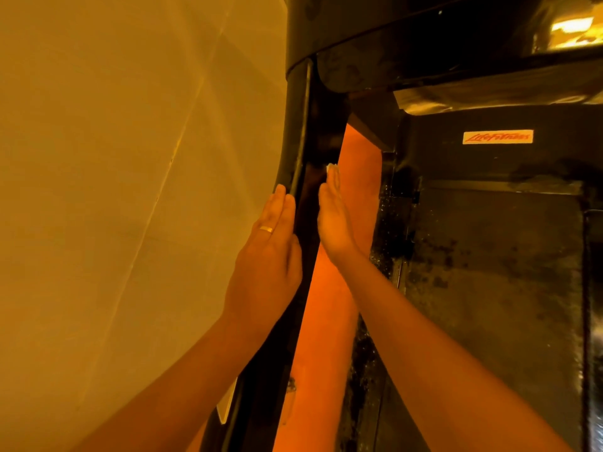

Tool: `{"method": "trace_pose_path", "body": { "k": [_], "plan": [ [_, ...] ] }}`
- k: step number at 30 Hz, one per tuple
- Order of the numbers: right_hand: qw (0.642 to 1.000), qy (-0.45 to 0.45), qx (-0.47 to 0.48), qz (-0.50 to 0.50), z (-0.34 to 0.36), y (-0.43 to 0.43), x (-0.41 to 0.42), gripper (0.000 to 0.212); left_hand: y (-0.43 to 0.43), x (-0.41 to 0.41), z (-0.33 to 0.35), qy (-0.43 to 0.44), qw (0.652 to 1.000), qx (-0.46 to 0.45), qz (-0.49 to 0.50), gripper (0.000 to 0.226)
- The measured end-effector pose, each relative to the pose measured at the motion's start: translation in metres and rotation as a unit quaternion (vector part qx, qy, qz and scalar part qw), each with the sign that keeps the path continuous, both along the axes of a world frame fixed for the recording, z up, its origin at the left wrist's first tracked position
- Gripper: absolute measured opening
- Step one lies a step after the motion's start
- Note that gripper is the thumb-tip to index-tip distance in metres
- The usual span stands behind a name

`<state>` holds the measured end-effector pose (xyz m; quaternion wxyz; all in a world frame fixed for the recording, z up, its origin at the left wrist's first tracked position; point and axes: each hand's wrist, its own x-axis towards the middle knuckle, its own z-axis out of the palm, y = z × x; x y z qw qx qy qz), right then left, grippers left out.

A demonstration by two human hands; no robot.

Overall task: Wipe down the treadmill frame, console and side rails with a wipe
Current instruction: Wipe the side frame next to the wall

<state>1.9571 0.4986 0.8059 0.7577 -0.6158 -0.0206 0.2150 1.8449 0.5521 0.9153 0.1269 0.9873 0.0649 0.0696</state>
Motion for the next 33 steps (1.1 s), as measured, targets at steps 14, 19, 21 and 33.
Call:
{"method": "trace_pose_path", "body": {
  "k": [14, 19, 21, 33],
  "plan": [
    [0.999, 0.032, 0.022, 0.015, 0.001, -0.01, -0.042, 0.048, 0.003, 0.001, -0.001, -0.014, 0.999, -0.029, -0.004, 0.054],
    [0.997, 0.04, 0.062, 0.037, 0.007, -0.023, -0.107, 0.044, 0.004, 0.001, -0.001, -0.015, 1.0, -0.024, -0.006, 0.054],
    [0.995, 0.044, 0.074, 0.044, 0.011, -0.026, -0.135, 0.044, 0.003, 0.002, 0.0, -0.013, 1.0, -0.027, -0.004, 0.054],
    [0.999, -0.01, 0.026, 0.028, -0.007, -0.016, -0.12, 0.047, 0.004, 0.002, 0.0, -0.006, 1.0, -0.027, -0.013, 0.054]
  ]
}}
